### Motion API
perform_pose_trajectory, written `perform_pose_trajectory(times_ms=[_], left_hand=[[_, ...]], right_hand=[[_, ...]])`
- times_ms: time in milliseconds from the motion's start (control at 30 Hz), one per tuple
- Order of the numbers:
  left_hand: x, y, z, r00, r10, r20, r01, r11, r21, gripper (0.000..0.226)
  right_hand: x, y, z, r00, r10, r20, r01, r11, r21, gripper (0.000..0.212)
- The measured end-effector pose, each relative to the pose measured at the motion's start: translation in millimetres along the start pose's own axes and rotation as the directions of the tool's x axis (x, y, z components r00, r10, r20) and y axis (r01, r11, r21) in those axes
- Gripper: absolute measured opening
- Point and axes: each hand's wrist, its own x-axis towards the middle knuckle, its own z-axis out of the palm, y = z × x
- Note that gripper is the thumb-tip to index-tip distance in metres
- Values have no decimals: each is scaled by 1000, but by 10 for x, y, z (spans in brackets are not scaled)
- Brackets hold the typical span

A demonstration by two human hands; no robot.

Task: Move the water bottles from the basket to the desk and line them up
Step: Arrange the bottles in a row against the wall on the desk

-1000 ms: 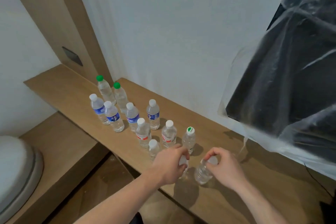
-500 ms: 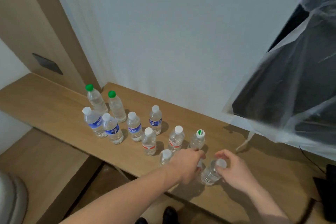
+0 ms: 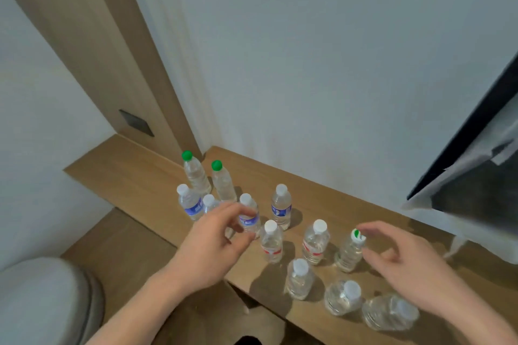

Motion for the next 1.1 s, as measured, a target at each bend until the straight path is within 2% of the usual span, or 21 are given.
perform_pose_trajectory(times_ms=[200, 400, 500, 633, 767, 933, 1100], left_hand=[[377, -553, -808, 970, -125, -206, 142, 987, 71, 28], [1062, -1298, -1298, 963, -162, -216, 211, 951, 226, 26], [1483, -1792, -1427, 974, -176, -143, 214, 921, 325, 31], [1996, -2416, -1449, 979, -202, 20, 174, 886, 429, 43], [2343, -2793, -1342, 963, -219, 159, 112, 858, 501, 51], [2633, -3047, -1213, 948, -166, 270, -31, 800, 599, 41], [2795, -3137, -1102, 942, -66, 329, -147, 800, 581, 35]], right_hand=[[305, -695, 157, 985, -168, 39, 167, 986, 7, 29], [977, -1313, 545, 975, -218, 49, 220, 975, -29, 33], [1459, -1630, 855, 974, -222, 48, 225, 972, -69, 36], [2199, -2018, 1351, 980, -197, 19, 198, 972, -128, 43], [2746, -2295, 1835, 989, -116, 89, 133, 969, -209, 51], [3139, -2424, 2281, 995, -20, 95, 47, 956, -290, 50], [3343, -2414, 2451, 994, 77, 72, -46, 934, -353, 48]])
